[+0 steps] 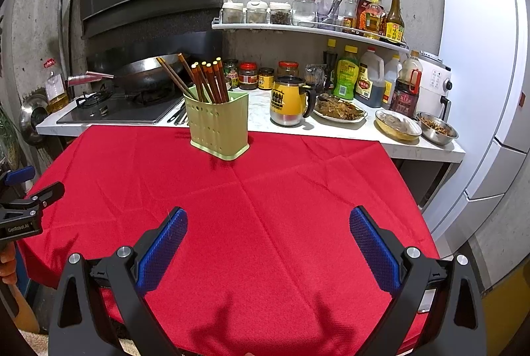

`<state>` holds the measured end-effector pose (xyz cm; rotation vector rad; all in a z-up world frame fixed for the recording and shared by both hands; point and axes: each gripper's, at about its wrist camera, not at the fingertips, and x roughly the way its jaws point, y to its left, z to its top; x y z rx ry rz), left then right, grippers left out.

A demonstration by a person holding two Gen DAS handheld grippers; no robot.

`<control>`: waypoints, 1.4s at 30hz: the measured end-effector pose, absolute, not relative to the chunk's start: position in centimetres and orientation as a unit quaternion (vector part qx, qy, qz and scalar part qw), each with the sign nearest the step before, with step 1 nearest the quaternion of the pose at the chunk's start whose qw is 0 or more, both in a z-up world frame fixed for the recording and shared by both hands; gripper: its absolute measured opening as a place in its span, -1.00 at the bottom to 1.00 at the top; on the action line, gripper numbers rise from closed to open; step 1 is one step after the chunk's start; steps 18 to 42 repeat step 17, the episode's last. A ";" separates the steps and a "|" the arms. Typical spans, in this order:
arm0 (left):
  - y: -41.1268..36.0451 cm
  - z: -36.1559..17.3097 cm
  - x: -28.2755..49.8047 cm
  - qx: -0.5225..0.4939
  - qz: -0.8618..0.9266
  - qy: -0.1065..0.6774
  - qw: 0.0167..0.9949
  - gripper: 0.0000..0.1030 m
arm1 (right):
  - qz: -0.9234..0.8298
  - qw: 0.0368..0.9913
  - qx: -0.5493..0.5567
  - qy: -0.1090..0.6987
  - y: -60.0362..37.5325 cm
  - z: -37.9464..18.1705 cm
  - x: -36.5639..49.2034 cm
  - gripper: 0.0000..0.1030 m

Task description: Organize utensils

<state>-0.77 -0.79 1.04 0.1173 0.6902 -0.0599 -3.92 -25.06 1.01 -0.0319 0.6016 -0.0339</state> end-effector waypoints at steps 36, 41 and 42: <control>-1.0 0.2 0.5 0.063 -0.030 0.349 0.935 0.88 | -0.025 0.950 0.000 0.312 -26.6 -0.1 -3.1 0.89; -1.0 0.2 0.5 0.063 -0.030 0.349 0.935 0.88 | -0.025 0.950 0.000 0.312 -26.6 -0.1 -3.1 0.89; -1.0 0.2 0.5 0.063 -0.030 0.349 0.935 0.88 | -0.025 0.950 0.000 0.312 -26.6 -0.1 -3.1 0.89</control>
